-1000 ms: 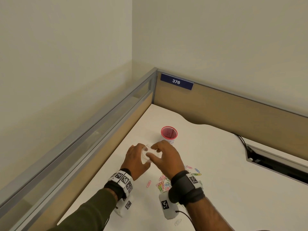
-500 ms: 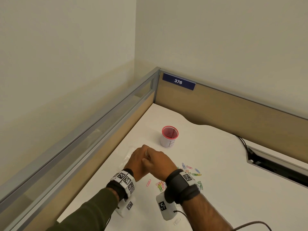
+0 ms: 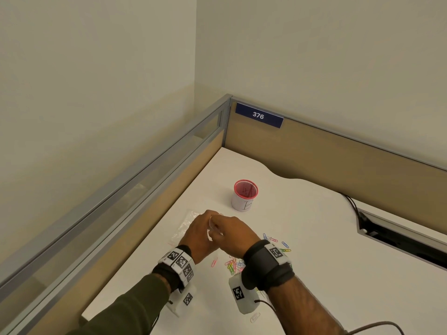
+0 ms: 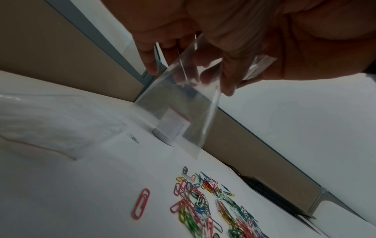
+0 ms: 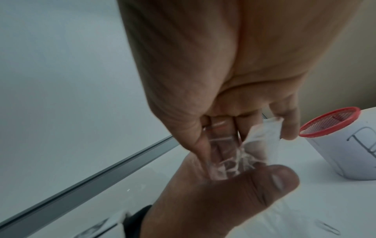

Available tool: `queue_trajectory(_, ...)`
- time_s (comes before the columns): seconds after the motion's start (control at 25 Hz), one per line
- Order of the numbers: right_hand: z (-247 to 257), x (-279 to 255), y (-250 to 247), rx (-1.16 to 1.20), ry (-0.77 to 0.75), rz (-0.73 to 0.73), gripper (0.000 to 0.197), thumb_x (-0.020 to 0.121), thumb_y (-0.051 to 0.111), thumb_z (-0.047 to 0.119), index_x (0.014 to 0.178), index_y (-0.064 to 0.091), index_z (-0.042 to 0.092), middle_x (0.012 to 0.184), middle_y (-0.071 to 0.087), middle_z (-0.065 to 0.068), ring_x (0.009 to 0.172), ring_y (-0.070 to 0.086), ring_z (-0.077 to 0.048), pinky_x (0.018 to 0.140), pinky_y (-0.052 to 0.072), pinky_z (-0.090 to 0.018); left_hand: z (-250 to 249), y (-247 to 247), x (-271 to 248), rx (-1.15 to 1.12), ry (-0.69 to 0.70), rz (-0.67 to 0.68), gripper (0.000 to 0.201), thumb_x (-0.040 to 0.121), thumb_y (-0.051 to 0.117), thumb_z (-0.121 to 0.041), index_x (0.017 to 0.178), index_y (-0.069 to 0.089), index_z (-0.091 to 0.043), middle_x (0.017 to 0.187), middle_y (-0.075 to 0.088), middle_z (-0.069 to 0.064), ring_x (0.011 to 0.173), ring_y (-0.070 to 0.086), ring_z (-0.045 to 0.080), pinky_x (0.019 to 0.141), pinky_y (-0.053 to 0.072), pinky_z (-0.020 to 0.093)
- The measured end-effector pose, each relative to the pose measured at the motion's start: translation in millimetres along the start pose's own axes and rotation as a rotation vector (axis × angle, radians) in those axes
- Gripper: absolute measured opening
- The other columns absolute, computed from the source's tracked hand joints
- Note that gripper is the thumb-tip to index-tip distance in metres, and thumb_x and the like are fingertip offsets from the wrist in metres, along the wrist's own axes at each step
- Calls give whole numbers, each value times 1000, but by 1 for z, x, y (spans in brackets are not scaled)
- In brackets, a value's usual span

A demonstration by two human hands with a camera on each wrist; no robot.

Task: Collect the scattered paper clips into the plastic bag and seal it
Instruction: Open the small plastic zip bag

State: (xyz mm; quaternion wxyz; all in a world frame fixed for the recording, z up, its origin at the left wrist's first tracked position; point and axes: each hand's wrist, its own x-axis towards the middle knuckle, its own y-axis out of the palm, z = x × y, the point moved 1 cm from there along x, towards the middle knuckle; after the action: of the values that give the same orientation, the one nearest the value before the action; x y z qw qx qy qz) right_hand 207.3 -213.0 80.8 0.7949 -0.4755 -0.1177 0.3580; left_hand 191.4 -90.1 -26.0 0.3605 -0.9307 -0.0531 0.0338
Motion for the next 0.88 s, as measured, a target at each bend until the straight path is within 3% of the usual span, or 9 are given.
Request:
queue_trajectory(0.12,-4,0,1,-28,13,12,19,95,47,23,101,62,14,98,66,-6,88,62,-25,79,50,-36,6,4,5,-60,17,6,58,68,79,-48,115,47,-36,103,60,-17,98,64,7,83,56,25)
queue_trajectory(0.28,-9,-4,-1,22,5,-29,25,100,36,32,95,57,20,90,65,-4,82,61,-22,77,50,-37,-8,0,0,-173,11,-41,70,70,83,-25,128,43,-28,113,61,-9,101,61,3,87,53,22)
queue_trajectory(0.36,-11,-6,-2,30,10,-46,25,100,35,34,98,56,22,91,67,-3,81,61,-21,78,51,-38,-7,5,2,-172,21,-48,67,71,81,-33,126,42,-30,114,59,-13,106,61,2,88,52,19)
queue_trajectory(0.48,-12,-6,-3,-11,23,-48,22,97,41,33,96,58,19,91,67,-4,80,62,-22,79,53,-41,-7,7,6,-138,39,-12,67,70,72,-62,123,44,-32,108,58,-19,106,64,7,85,52,17)
queue_trajectory(0.56,-11,-5,-3,-31,25,-78,22,96,45,30,89,60,16,86,66,-6,77,62,-23,77,54,-43,-9,5,5,-120,44,-21,71,69,73,-56,129,45,-28,116,60,-14,109,62,5,90,53,22)
queue_trajectory(0.72,-6,-9,-8,-45,13,-158,22,95,51,34,93,64,16,87,67,-3,77,61,-19,76,52,-33,-8,-2,3,-10,75,-30,69,72,74,-53,130,45,-32,122,61,-11,110,61,6,94,56,31)
queue_trajectory(0.8,-4,-11,-10,-5,16,-136,22,92,55,38,95,64,18,93,67,-2,81,61,-18,77,51,-31,-1,0,6,-6,56,-6,68,71,74,-51,130,45,-32,120,62,-10,108,62,7,92,55,29)
queue_trajectory(0.88,-3,-13,-10,2,7,-88,23,90,57,38,97,65,18,102,67,-1,89,60,-18,81,50,-30,-5,-4,0,-15,43,3,69,69,75,-54,127,41,-41,115,57,-16,108,60,6,94,50,23)
